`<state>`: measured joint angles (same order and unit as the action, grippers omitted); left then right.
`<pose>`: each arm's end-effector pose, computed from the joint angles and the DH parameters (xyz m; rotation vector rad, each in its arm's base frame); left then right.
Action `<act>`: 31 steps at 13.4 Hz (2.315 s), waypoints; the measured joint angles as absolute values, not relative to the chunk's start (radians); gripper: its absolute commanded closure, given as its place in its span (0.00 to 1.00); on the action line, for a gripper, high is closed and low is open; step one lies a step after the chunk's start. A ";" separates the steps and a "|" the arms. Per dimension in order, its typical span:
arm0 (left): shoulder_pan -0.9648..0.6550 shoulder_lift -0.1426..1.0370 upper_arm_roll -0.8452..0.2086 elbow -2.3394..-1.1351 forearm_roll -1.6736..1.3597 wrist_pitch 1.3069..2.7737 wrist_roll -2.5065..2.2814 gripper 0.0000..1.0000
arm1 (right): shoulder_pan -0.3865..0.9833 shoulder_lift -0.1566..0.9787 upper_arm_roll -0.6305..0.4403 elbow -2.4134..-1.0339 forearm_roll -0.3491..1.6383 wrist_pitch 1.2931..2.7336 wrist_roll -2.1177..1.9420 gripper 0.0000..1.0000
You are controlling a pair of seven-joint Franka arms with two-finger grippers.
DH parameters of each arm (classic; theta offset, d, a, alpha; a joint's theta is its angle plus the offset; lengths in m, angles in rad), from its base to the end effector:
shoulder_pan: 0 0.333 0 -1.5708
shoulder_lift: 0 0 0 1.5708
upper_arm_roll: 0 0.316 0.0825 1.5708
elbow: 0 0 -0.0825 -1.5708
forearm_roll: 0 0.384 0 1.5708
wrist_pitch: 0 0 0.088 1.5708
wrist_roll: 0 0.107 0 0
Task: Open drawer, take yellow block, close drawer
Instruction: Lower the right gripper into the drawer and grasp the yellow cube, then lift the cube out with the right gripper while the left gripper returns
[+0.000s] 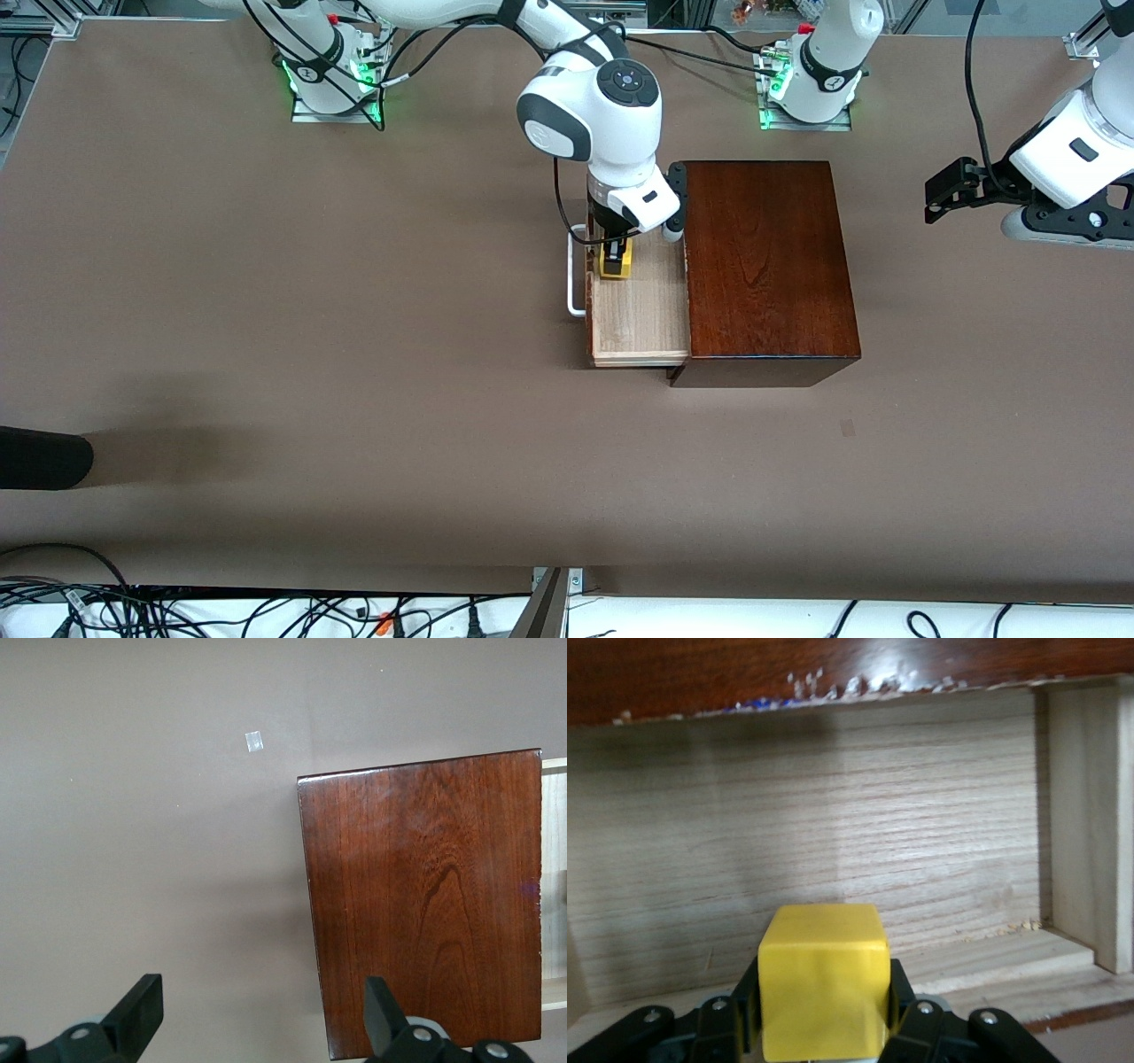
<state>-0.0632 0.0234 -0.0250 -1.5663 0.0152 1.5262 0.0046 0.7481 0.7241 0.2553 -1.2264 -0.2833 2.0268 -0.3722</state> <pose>0.5544 -0.0472 0.6099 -3.1194 0.1446 0.0981 0.4613 0.5977 0.3607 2.3345 2.0026 0.1889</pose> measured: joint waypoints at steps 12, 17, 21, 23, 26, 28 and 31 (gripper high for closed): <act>-0.071 0.024 -0.078 -1.564 0.015 1.528 0.007 0.00 | 0.631 0.542 0.029 -1.113 -0.143 1.596 -0.181 1.00; -0.080 0.052 -0.215 -1.561 0.015 1.537 0.007 0.00 | 0.545 0.503 -0.154 -1.217 0.013 1.591 -0.279 1.00; -0.086 0.074 -0.308 -1.553 0.015 1.543 0.007 0.00 | 0.534 0.418 -0.259 -1.403 0.069 1.664 -0.295 1.00; -0.090 0.095 -0.362 -1.537 0.015 1.547 0.008 0.00 | 0.535 0.376 -0.280 -1.512 0.070 1.737 -0.295 1.00; -0.118 0.138 -0.462 -1.511 0.015 1.566 0.008 0.00 | 0.536 0.337 -0.308 -1.601 0.086 1.781 -0.294 1.00; -0.164 0.170 -0.495 -1.507 0.015 1.619 0.008 0.00 | 0.536 0.313 -0.331 -1.619 0.087 1.775 -0.294 1.00; -0.259 0.233 -0.501 -1.493 0.015 1.698 0.047 0.00 | 0.550 0.262 -0.374 -1.641 0.087 1.745 -0.295 1.00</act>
